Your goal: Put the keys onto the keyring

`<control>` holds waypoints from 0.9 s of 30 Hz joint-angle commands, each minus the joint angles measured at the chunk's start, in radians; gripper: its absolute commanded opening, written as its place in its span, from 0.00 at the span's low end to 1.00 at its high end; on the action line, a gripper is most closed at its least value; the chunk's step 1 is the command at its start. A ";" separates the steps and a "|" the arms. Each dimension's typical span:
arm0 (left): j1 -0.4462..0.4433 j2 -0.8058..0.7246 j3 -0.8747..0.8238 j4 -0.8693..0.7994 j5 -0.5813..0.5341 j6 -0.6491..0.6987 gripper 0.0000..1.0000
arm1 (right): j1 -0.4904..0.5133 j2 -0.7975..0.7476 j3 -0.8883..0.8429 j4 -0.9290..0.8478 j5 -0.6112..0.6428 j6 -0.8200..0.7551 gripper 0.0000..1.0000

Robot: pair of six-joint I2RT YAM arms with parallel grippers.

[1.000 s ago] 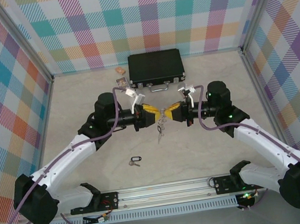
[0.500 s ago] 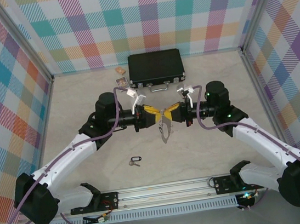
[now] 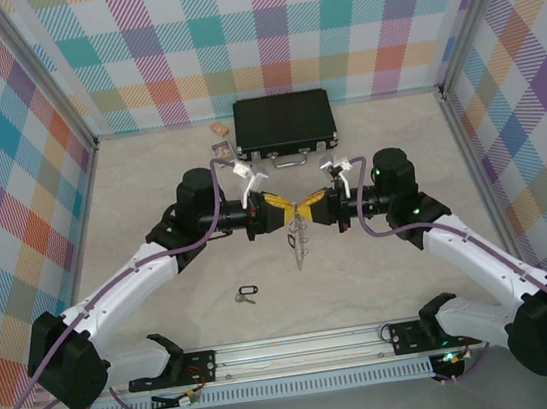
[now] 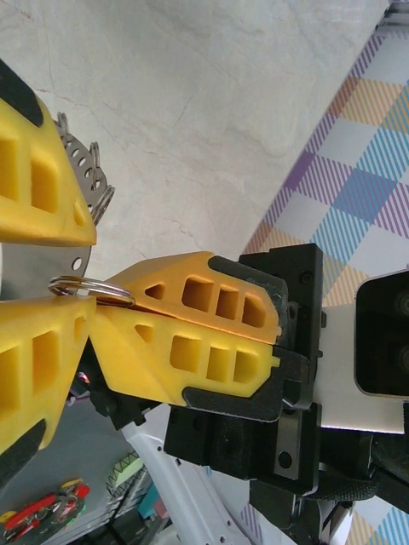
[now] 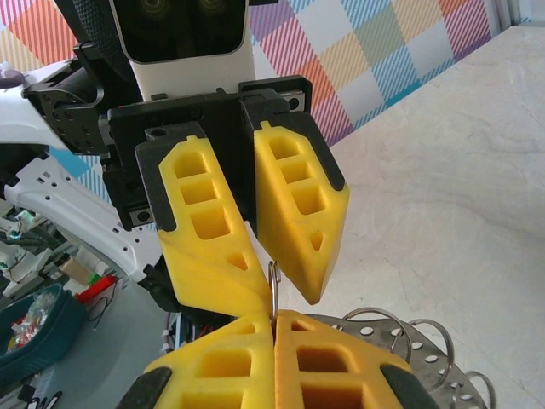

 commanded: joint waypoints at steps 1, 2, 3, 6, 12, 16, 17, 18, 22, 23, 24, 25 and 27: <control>0.000 0.002 0.032 0.030 0.001 0.013 0.21 | 0.010 0.006 0.041 0.010 -0.037 -0.017 0.00; 0.000 0.001 0.032 0.032 0.002 0.013 0.21 | 0.010 0.008 0.041 0.010 -0.037 -0.018 0.00; 0.000 0.002 0.032 0.033 0.001 0.013 0.21 | 0.010 0.009 0.040 0.011 -0.037 -0.018 0.00; 0.000 0.002 0.035 0.029 -0.003 0.016 0.20 | 0.012 0.011 0.042 0.012 -0.041 -0.017 0.00; 0.000 0.014 0.041 0.030 0.003 0.017 0.17 | 0.015 0.014 0.042 0.012 -0.046 -0.018 0.00; 0.000 0.020 0.043 0.029 0.013 0.016 0.09 | 0.015 0.014 0.042 0.013 -0.042 -0.018 0.00; 0.000 0.020 0.044 0.027 0.012 0.015 0.06 | 0.015 0.014 0.041 0.012 -0.041 -0.017 0.00; 0.000 0.021 0.042 0.026 0.010 0.016 0.03 | 0.016 0.014 0.041 0.013 -0.041 -0.018 0.00; 0.000 0.020 0.035 0.025 0.012 0.021 0.00 | 0.015 0.011 0.039 0.012 -0.033 -0.020 0.00; 0.000 0.018 0.034 0.025 0.014 0.022 0.00 | 0.016 0.011 0.040 0.011 -0.033 -0.020 0.00; 0.000 0.017 0.034 0.023 0.014 0.024 0.00 | 0.015 0.010 0.039 0.010 -0.033 -0.021 0.00; 0.001 0.017 0.032 0.020 0.014 0.026 0.00 | 0.015 0.008 0.039 0.010 -0.031 -0.019 0.00; 0.000 0.015 0.031 0.015 0.009 0.031 0.00 | 0.015 0.007 0.039 0.010 -0.025 -0.020 0.00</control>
